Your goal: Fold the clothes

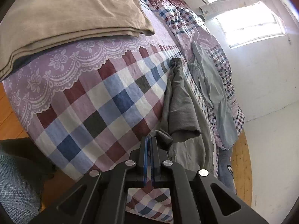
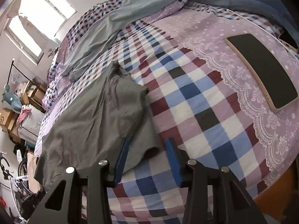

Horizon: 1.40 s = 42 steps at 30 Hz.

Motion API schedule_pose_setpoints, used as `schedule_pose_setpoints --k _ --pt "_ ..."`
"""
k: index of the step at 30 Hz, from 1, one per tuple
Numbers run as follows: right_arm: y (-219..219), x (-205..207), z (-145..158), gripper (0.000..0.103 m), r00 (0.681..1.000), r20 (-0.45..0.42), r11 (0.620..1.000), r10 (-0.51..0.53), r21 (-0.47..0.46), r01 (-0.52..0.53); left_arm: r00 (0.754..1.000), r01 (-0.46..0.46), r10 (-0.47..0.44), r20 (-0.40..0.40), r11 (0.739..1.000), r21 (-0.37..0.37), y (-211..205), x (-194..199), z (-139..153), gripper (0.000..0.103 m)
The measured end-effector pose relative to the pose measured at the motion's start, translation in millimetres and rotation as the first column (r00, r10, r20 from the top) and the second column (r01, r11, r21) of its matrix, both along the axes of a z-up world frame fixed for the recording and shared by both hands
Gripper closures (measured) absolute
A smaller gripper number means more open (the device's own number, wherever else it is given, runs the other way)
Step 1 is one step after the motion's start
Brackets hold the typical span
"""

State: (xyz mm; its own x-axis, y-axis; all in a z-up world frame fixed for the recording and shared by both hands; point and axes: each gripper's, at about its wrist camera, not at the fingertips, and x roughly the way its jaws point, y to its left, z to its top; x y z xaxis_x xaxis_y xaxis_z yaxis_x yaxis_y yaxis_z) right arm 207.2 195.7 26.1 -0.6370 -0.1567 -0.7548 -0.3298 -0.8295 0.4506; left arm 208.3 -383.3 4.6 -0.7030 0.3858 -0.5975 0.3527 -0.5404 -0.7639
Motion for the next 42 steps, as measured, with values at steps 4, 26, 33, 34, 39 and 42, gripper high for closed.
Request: schedule_pose_setpoints --k 4,26,33,34,39,42 --pt "-11.9 -5.7 -4.5 0.081 0.999 0.040 0.998 0.032 0.058 -0.035 1.000 0.017 -0.017 0.001 1.000 -0.005 3.1 -1.4 -1.1 0.102" --pt "-1.9 33.4 44.6 0.100 0.987 -0.099 0.951 -0.124 0.271 0.147 0.996 0.030 -0.024 0.082 0.997 -0.077 6.7 3.1 -2.5 0.102" --pt "-52.6 17.9 53.2 0.099 0.985 -0.174 0.943 0.010 0.330 0.048 0.997 0.063 -0.052 0.062 0.978 -0.200 18.4 2.5 2.4 0.089" --pt "-60.0 15.3 53.8 0.099 0.984 -0.178 0.941 0.027 0.336 0.035 0.997 0.064 -0.054 0.050 0.972 -0.227 19.8 3.3 4.9 0.077" --pt "-91.2 7.7 63.5 0.094 0.965 -0.241 0.936 0.099 0.351 -0.009 0.998 0.034 -0.045 -0.034 0.958 -0.285 13.7 10.2 16.0 0.040" --pt "-108.2 3.4 67.6 0.071 0.949 -0.283 0.936 0.142 0.351 -0.035 0.998 0.025 -0.040 -0.049 0.963 -0.268 8.0 11.6 12.9 0.035"
